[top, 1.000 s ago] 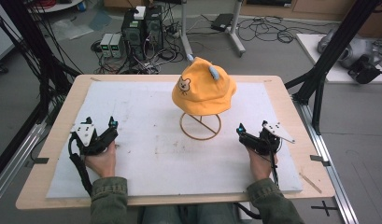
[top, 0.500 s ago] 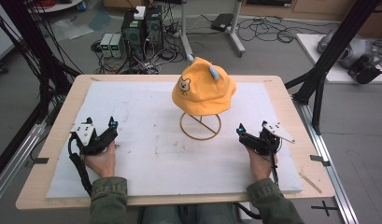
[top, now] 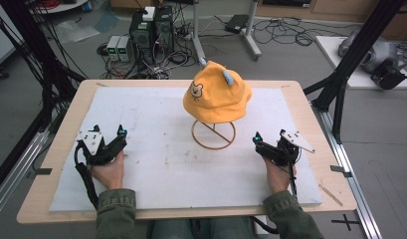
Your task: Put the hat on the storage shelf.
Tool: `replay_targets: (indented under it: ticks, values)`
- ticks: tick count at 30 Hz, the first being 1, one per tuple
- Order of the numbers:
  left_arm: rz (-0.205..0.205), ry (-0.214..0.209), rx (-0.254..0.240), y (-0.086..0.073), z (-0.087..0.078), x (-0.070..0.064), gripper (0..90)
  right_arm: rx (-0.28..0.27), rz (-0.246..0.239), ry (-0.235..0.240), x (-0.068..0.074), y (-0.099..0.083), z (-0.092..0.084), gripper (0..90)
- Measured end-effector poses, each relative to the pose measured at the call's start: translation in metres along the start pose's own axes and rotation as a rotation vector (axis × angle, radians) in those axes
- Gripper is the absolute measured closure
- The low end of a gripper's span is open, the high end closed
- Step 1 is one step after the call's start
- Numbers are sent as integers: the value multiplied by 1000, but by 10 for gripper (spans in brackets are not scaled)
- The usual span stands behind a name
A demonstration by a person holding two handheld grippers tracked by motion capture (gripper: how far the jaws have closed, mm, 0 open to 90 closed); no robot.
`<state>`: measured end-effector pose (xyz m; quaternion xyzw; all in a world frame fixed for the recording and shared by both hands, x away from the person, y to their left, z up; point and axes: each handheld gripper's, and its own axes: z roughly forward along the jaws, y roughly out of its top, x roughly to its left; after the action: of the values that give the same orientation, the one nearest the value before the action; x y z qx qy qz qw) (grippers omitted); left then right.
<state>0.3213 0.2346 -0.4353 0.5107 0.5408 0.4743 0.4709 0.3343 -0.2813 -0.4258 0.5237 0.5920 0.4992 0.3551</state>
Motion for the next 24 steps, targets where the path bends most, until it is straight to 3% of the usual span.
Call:
replay_targets:
  ticks: [24]
  values:
    - [1,2,3,0,1,1,236,7,6,2,-1,0,1,54]
